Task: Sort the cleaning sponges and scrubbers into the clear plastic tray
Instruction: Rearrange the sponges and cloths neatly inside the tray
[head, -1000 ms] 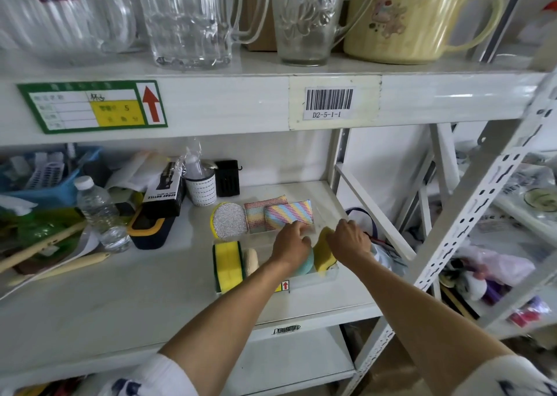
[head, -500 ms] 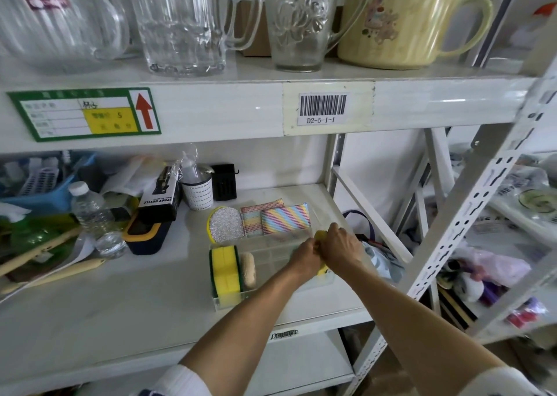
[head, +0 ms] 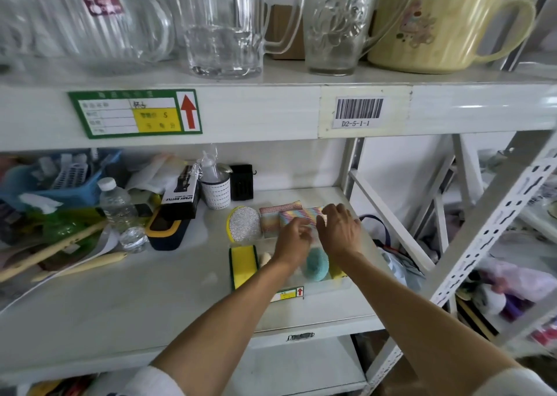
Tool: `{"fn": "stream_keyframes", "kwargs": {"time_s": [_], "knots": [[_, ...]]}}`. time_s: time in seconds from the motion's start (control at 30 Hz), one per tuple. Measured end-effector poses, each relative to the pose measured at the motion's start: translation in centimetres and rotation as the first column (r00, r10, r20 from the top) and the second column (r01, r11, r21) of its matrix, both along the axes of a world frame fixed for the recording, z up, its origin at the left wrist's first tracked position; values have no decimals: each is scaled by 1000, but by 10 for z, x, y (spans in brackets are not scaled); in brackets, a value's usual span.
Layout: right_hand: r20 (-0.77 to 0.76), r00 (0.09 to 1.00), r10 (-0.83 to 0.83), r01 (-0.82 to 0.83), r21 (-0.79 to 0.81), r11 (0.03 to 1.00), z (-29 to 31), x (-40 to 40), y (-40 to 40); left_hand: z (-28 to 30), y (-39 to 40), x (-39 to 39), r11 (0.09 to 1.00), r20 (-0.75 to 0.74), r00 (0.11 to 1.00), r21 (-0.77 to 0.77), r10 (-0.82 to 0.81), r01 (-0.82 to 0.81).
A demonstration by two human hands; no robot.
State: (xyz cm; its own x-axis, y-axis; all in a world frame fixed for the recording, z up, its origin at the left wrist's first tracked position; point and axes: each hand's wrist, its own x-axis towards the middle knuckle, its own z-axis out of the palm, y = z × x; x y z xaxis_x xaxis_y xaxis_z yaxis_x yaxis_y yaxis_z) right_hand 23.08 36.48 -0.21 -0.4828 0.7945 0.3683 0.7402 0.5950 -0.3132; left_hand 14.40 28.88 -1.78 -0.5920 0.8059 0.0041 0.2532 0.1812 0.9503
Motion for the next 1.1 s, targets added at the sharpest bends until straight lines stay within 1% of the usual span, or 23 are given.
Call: {"fn": "stream_keyframes", "kwargs": {"time_s": [0.1,0.2,0.27,0.33,0.4,0.43,0.5,0.6,0.7,0.8,1.0,1.1], "knots": [[-72,987,143,-146,-39,989,5,-23,-12,15,-19,-24,986,-60,990,112,128,-120],[-90,964,250,-259,-105,960,10,-43,-19,22,-39,-55,944,-174,938,199,300,-265],[-87,946,313,-323,-147,935,11,-54,-21,23,-51,-76,904,-254,872,207,419,-375],[-48,928,368,-371,-168,913,11,-66,-24,24,-62,-95,878,-304,824,155,478,-452],[-5,913,408,-402,-186,897,13,-80,-27,21,-71,-116,875,-303,831,27,467,-483],[15,905,426,-415,-194,889,13,-87,-27,19,-74,-126,879,-307,845,-50,438,-473],[50,890,454,-433,-220,874,15,-101,-27,13,-77,-143,893,-329,880,-177,342,-413],[107,862,495,-454,-270,849,18,-120,-26,7,-78,-150,905,-303,925,-285,228,-316],[184,836,518,-452,-305,838,17,-135,-23,4,-77,-148,919,-316,937,-304,152,-251],[208,829,520,-440,-331,835,15,-142,-21,2,-75,-148,914,-389,910,-301,143,-272],[127,857,499,-451,-283,847,6,-144,-15,-3,-68,-151,911,-411,890,-258,198,-322],[96,880,465,-425,-276,862,5,-142,-10,-2,-64,-149,905,-412,879,-233,239,-355]]}}
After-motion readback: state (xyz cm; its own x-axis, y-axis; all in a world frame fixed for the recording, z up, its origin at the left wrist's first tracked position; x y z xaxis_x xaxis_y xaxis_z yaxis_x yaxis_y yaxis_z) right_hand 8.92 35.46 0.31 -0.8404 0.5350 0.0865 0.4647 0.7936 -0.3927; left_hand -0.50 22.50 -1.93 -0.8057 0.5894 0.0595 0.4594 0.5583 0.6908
